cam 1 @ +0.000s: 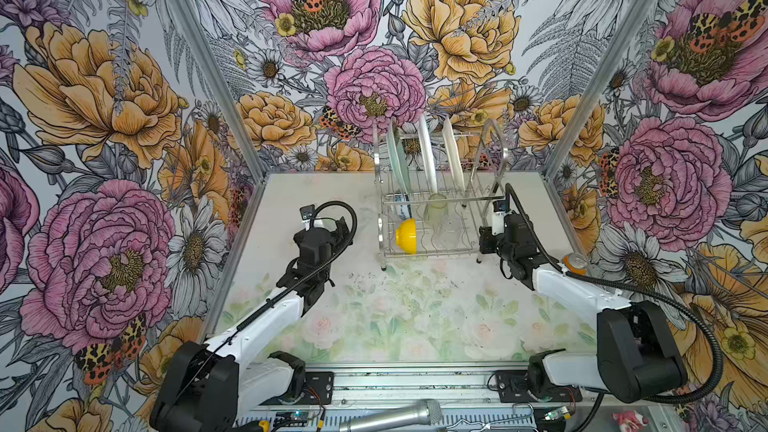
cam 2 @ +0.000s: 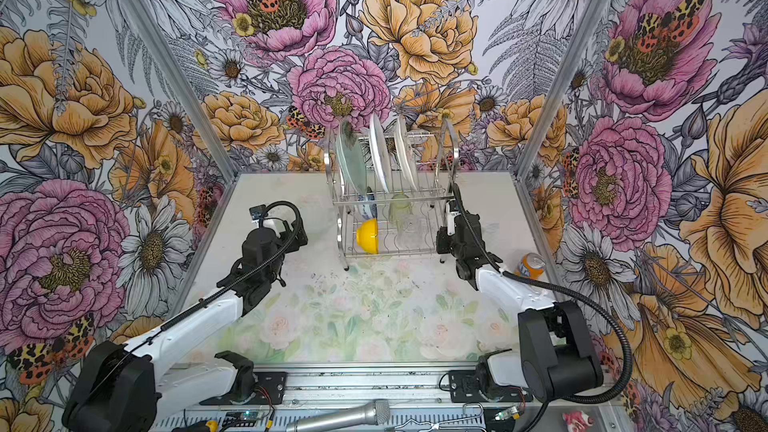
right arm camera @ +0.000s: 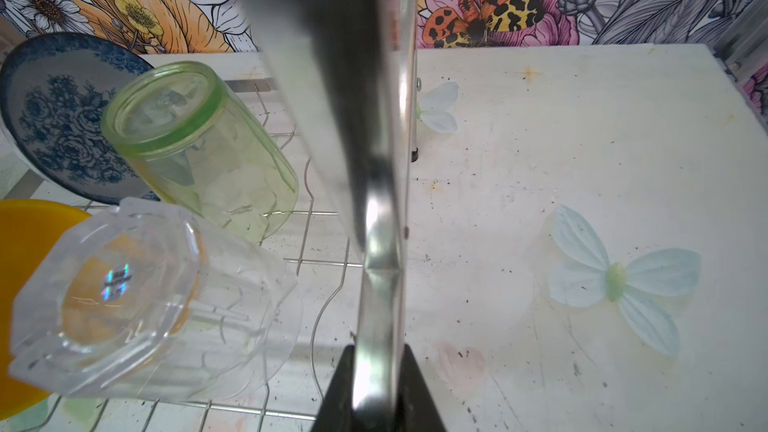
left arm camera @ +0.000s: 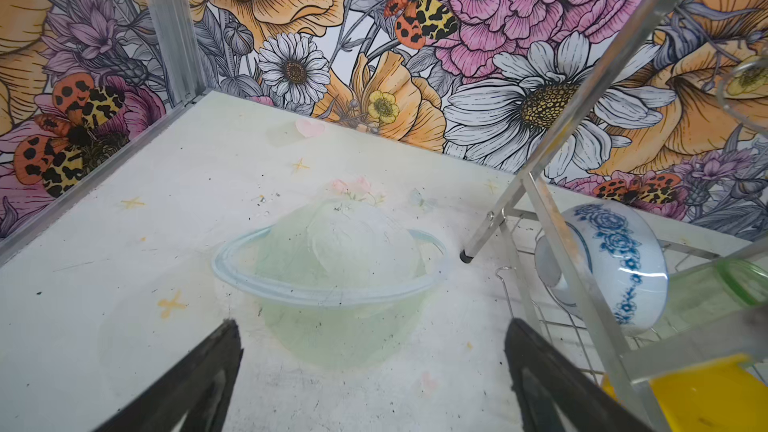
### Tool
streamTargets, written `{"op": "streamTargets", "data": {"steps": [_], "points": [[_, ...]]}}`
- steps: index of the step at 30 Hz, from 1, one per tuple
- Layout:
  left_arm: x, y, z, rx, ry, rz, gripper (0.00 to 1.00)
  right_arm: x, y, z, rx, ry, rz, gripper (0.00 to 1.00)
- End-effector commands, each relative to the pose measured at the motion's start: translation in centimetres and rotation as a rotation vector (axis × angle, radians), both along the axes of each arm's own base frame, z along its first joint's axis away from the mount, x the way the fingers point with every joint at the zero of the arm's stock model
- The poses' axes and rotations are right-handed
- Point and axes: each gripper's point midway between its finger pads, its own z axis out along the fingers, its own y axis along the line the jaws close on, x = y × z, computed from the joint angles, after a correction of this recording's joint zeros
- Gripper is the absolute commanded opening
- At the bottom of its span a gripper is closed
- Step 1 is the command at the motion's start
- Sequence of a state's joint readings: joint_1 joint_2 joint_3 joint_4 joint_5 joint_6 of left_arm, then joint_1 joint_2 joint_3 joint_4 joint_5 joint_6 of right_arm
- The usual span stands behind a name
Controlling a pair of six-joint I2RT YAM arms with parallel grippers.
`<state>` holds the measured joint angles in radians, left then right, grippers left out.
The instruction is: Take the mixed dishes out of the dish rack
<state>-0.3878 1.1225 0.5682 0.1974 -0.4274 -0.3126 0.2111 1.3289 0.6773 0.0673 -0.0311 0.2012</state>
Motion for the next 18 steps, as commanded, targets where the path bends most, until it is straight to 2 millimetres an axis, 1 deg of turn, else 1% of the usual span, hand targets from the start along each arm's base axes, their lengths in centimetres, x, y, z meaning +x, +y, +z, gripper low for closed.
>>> {"op": "streamTargets", "data": {"steps": [1,4,8,10,12,16,18], "points": [[0.2,-0.9,1.6,-0.029,-0.037,-0.025,0.99,-1.6,1.7,0.2,0.042,0.024,0.061,0.0],[-0.1,-1.1,1.8,-0.03,-0.044,-0.027,0.99,-2.1,2.3,0.4,0.032,0.014,0.098,0.0],[-0.6,-1.1,2.0,-0.038,-0.054,-0.026,0.99,-3.0,4.2,0.9,0.026,-0.013,0.227,0.0],[-0.8,-1.1,2.1,-0.04,-0.059,-0.03,0.99,-3.1,4.4,0.8,0.01,-0.015,0.246,0.0],[-1.0,-1.1,2.3,-0.04,-0.066,-0.03,0.99,-3.2,4.9,1.0,0.018,-0.016,0.279,0.0],[-1.5,-0.7,3.0,-0.035,-0.079,-0.017,0.99,-3.7,6.9,1.3,0.047,-0.012,0.346,0.0],[-1.8,-0.4,3.1,-0.032,-0.084,-0.01,0.99,-3.9,7.9,1.7,0.055,-0.019,0.369,0.0]]}}
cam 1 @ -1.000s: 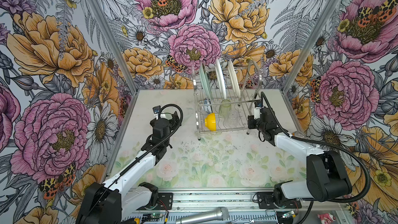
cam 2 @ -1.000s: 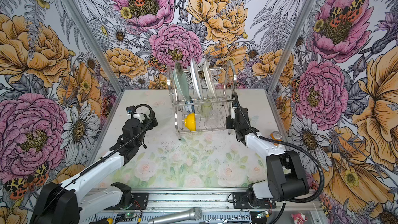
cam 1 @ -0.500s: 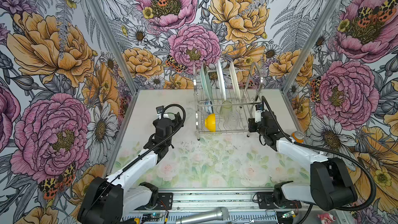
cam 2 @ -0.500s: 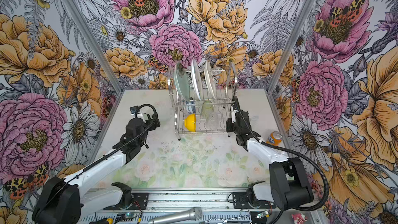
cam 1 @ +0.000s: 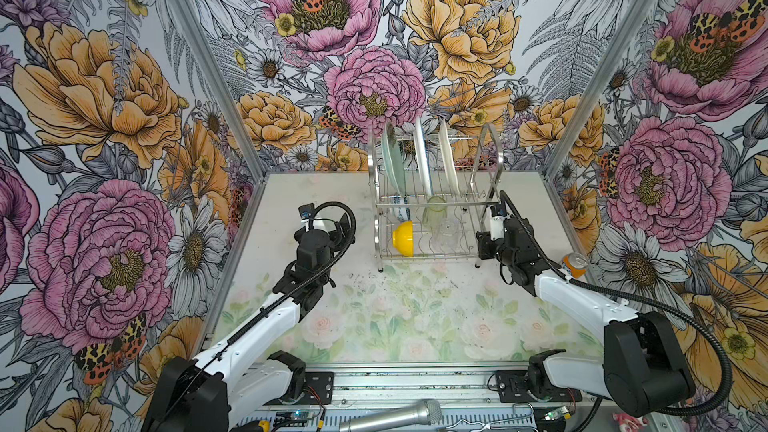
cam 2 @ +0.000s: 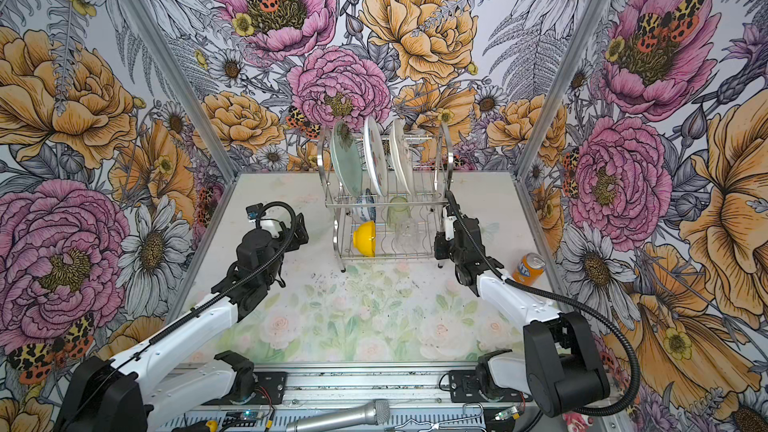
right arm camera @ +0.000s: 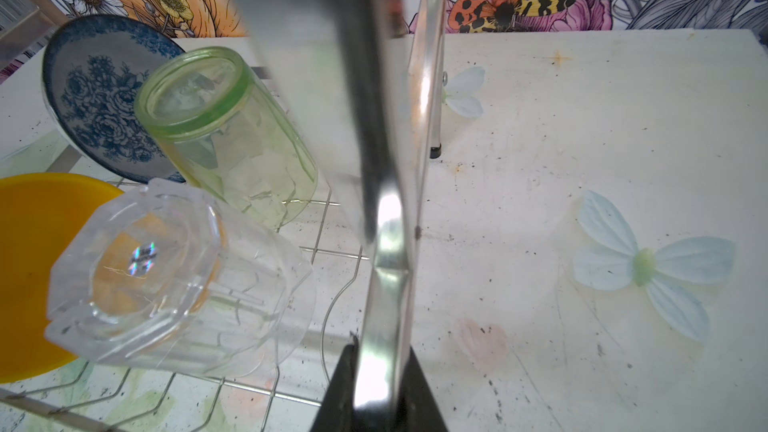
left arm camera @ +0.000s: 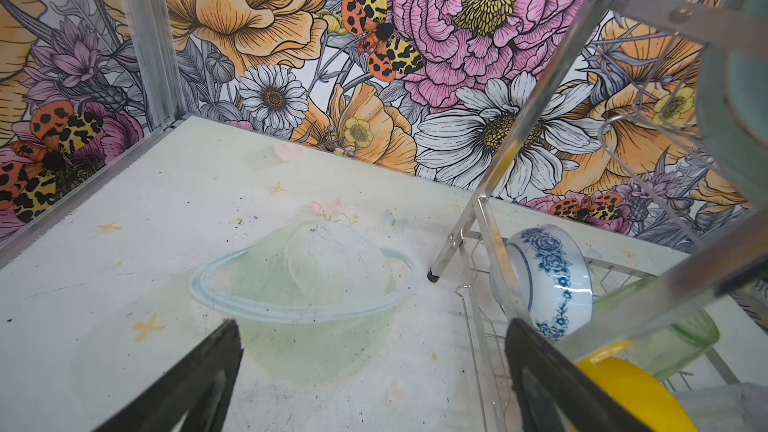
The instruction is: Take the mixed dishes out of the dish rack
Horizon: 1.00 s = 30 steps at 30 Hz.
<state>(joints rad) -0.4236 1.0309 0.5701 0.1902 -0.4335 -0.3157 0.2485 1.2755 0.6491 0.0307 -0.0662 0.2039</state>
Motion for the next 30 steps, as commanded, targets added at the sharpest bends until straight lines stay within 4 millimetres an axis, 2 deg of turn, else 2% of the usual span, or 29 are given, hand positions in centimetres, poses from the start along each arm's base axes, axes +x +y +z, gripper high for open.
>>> {"op": "streamTargets", "data": {"steps": [1,11,20,21,26,30], "points": [[-0.7,0.5,0.1,0.003,-0.006,0.022,0.99,-2.0,6.5,1.9,0.046,-0.039,0.298,0.0],[-0.7,0.8,-0.3,0.025,0.005,0.037,0.99,-1.6,9.2,2.1,0.17,-0.006,0.282,0.0],[-1.6,1.0,-0.6,0.03,0.001,0.028,0.99,-0.9,8.7,2.0,0.172,0.001,0.205,0.0],[-1.7,1.2,-0.5,0.03,-0.003,0.034,0.99,-1.0,8.7,2.2,0.176,-0.004,0.207,0.03],[-2.4,0.8,0.6,0.002,-0.039,-0.005,0.99,-1.4,8.7,2.9,0.197,-0.015,0.211,0.33],[-3.5,1.3,1.4,-0.018,-0.077,-0.003,0.99,-2.1,7.9,3.6,0.2,-0.042,0.188,0.45]]}}
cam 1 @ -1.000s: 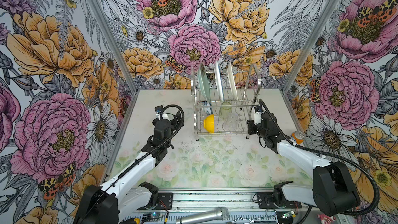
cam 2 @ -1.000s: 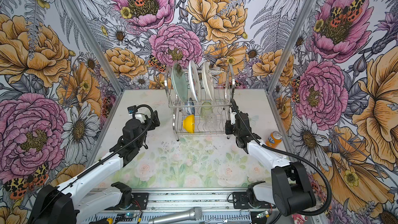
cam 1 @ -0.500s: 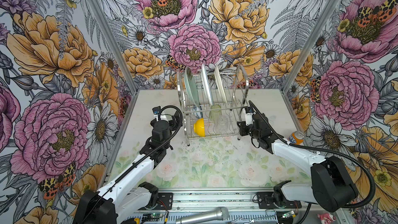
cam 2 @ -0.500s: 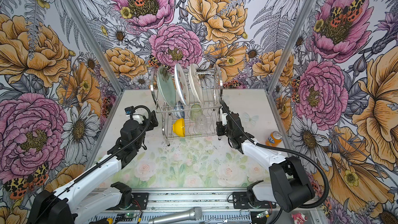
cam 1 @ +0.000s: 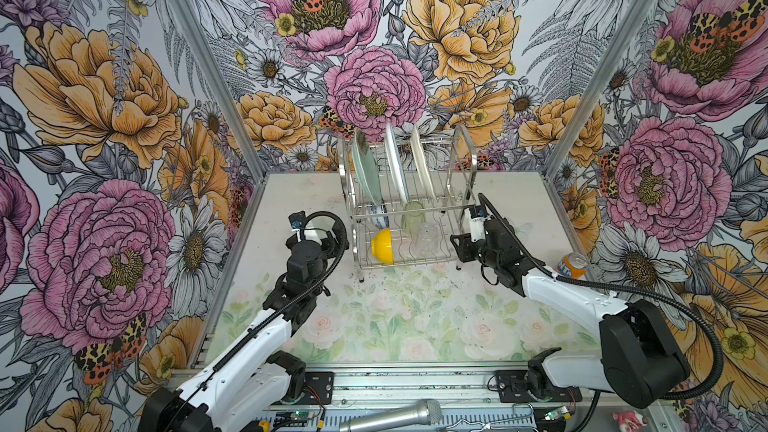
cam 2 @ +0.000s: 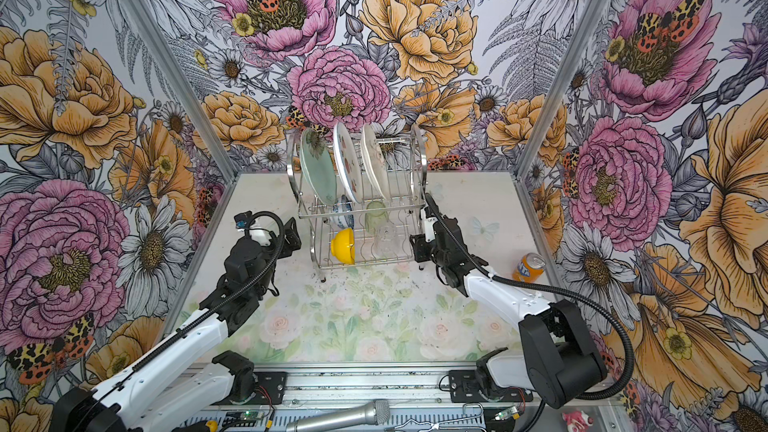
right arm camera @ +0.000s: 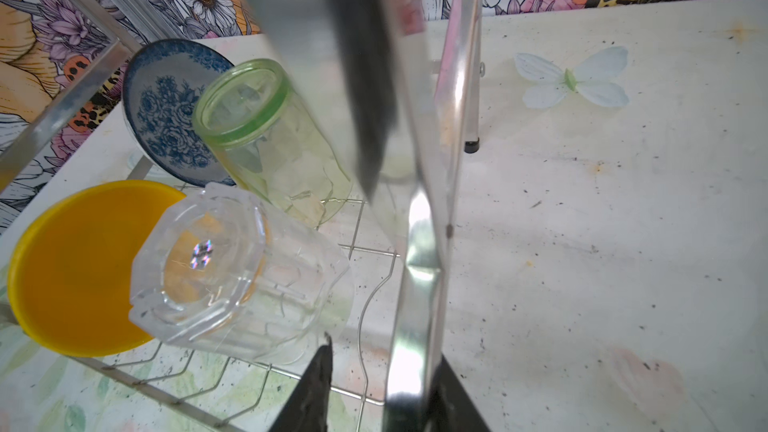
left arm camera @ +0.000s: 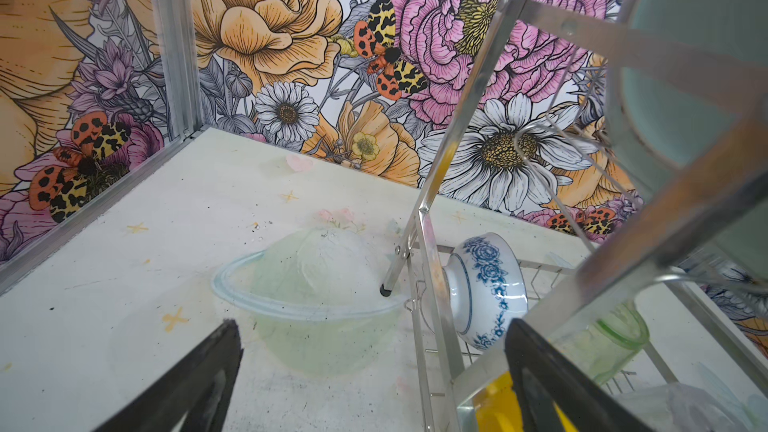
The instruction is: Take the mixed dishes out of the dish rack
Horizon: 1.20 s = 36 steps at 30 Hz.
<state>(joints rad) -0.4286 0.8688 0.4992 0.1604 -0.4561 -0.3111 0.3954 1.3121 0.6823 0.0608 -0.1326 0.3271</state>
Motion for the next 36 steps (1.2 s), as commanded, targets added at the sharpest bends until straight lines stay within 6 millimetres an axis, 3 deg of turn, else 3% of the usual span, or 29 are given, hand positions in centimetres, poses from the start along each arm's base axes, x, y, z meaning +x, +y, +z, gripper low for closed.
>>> {"op": "streamTargets", "data": {"steps": [1,8,14,19,24,30,36], "points": [[-1.2,0.2,0.4,-0.007,-0.028,-0.015,0.99,-1.0,1.0,3.0,0.069,-0.078,0.042,0.47],[-2.7,0.6,0.8,-0.073,-0.07,-0.02,0.99,-3.1,-0.9,4.0,0.083,-0.134,-0.014,0.59],[-2.7,0.3,-0.5,-0.06,-0.015,-0.029,0.99,-5.6,0.0,4.5,0.168,-0.127,0.047,0.6],[-2.9,-0.3,-1.6,-0.044,0.033,-0.053,0.99,-7.4,2.8,5.1,0.206,-0.138,0.159,0.6],[-3.1,-0.5,-3.0,-0.058,0.076,-0.057,0.99,-8.2,7.4,5.8,0.268,-0.138,0.297,0.6],[-3.2,-0.4,-3.4,-0.05,0.098,-0.055,0.99,-7.4,13.3,4.8,0.285,-0.087,0.422,0.58],[-3.1,-0.7,-3.4,-0.046,0.102,-0.066,0.99,-6.6,17.3,4.5,0.328,-0.072,0.513,0.56]]}}
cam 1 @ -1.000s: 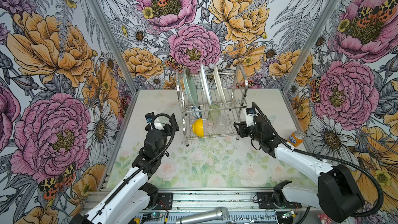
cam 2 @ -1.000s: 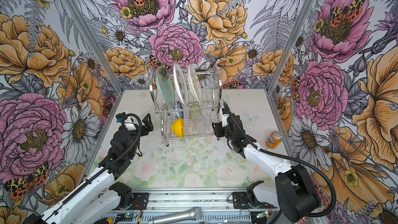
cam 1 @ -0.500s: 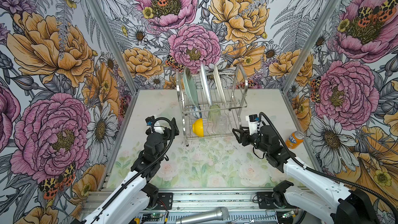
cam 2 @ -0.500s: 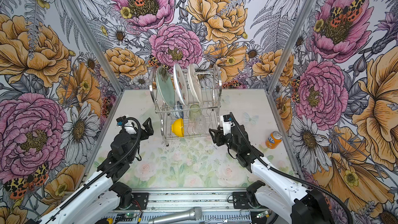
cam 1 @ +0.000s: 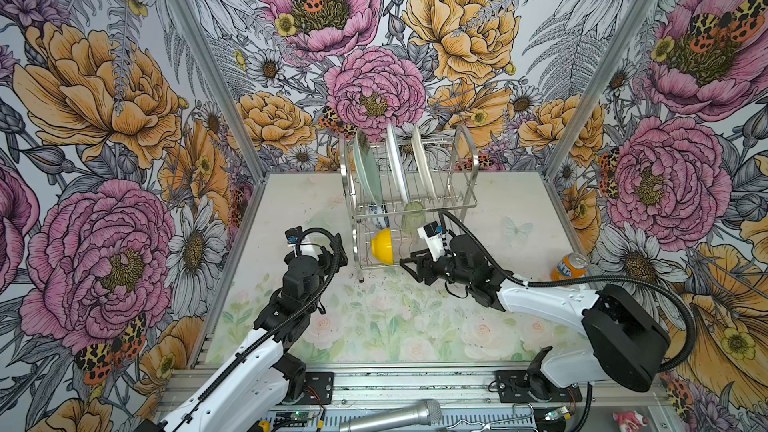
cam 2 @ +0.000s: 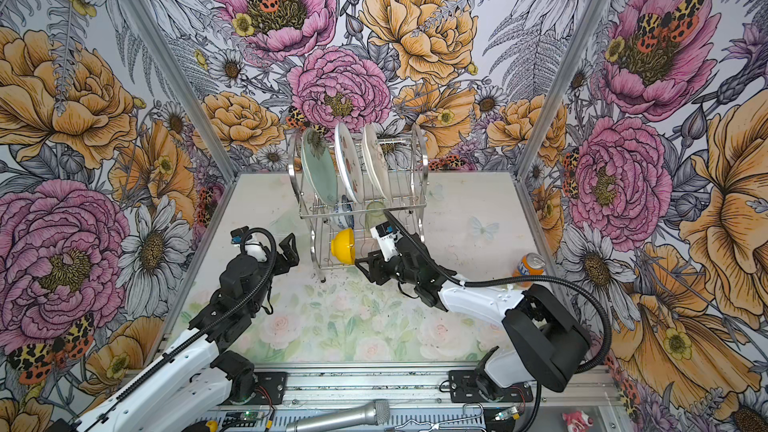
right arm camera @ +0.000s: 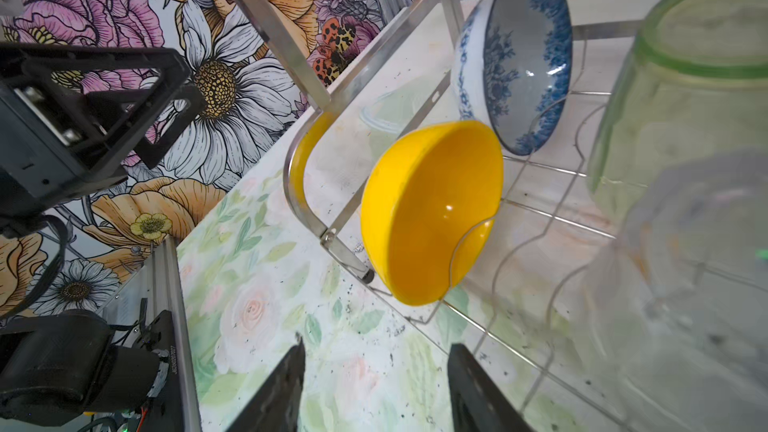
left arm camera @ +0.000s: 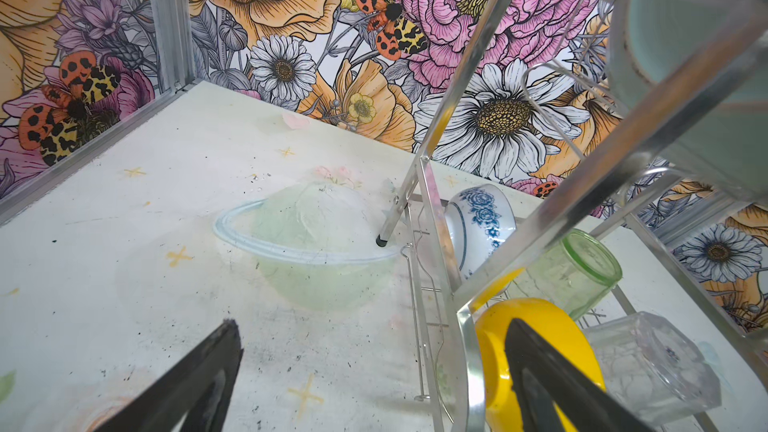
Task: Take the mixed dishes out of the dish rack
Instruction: 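Reach the right gripper into the rack and close on the yellow bowl rim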
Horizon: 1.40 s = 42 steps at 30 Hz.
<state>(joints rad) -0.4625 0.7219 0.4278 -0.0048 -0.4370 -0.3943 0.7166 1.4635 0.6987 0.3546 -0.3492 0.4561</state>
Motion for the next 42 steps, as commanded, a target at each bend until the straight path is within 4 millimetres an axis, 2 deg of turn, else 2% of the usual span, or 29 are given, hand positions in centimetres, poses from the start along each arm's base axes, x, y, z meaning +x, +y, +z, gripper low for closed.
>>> {"op": "streamTargets", "data": {"steps": [1,20,24,32,42], "points": [[-0.2,-0.5,-0.6,0.0,0.021,-0.03,0.99,0.6,2.5,2.8,0.091,-0.059,0.059,0.56],[-0.3,-0.4,-1.1,0.001,0.01,-0.032,0.99,2.4,4.7,-0.1,0.066,-0.004,0.081,0.48],[-0.4,-0.4,-1.2,0.001,0.01,-0.031,0.99,2.5,5.1,-0.2,0.075,-0.001,0.09,0.45],[-0.3,-0.4,-1.2,-0.001,0.01,-0.033,0.99,2.8,5.5,-0.8,0.074,0.006,0.094,0.31],[-0.4,-0.3,-1.2,-0.004,0.007,-0.031,0.99,3.0,6.0,-1.1,0.079,0.013,0.107,0.21]]}}
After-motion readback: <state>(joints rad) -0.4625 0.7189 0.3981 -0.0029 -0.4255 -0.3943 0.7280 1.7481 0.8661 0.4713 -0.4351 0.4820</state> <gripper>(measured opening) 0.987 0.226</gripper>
